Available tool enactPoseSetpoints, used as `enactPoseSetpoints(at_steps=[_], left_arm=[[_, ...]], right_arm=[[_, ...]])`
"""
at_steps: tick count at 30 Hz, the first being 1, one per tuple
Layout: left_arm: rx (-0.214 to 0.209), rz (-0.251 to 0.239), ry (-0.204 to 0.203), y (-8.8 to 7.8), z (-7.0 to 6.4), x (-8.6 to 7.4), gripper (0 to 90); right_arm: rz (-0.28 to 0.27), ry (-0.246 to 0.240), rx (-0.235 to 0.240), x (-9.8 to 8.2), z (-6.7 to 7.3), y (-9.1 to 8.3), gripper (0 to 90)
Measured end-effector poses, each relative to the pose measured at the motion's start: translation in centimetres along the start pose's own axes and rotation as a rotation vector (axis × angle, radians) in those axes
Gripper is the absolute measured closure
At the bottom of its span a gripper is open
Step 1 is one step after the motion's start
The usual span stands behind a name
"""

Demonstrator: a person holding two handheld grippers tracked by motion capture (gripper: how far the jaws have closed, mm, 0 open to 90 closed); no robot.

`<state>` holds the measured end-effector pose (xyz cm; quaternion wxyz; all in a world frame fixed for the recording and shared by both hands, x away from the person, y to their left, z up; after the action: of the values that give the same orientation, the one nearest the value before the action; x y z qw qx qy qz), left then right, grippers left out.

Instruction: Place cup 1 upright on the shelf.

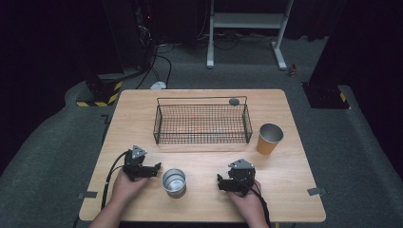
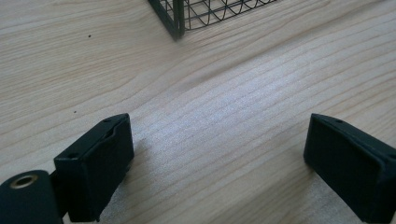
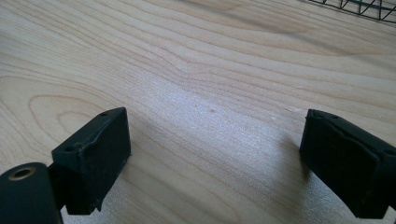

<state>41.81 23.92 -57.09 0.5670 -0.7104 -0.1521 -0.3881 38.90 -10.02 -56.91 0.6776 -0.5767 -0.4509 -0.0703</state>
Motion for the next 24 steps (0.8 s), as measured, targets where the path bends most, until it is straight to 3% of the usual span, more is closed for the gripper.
enactPoseSetpoints(at_steps=[24], left_arm=[[-0.014, -0.005, 0.013, -0.16, -0.05, -0.06, 11.4]], right_arm=[[0.000, -0.004, 0.003, -0.20, -0.02, -0.19, 8.5]])
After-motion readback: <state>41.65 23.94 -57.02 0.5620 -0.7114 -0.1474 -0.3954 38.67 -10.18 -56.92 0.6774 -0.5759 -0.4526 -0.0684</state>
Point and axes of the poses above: each handheld gripper's, and its own axes: y roughly forward along the jaws, x roughly out of its top, z roughly to its left, the point moved 6 cm from there along y, roughly forward along the jaws, and after that the axes turned 5 degrees about -y, right-handed, at the moved point
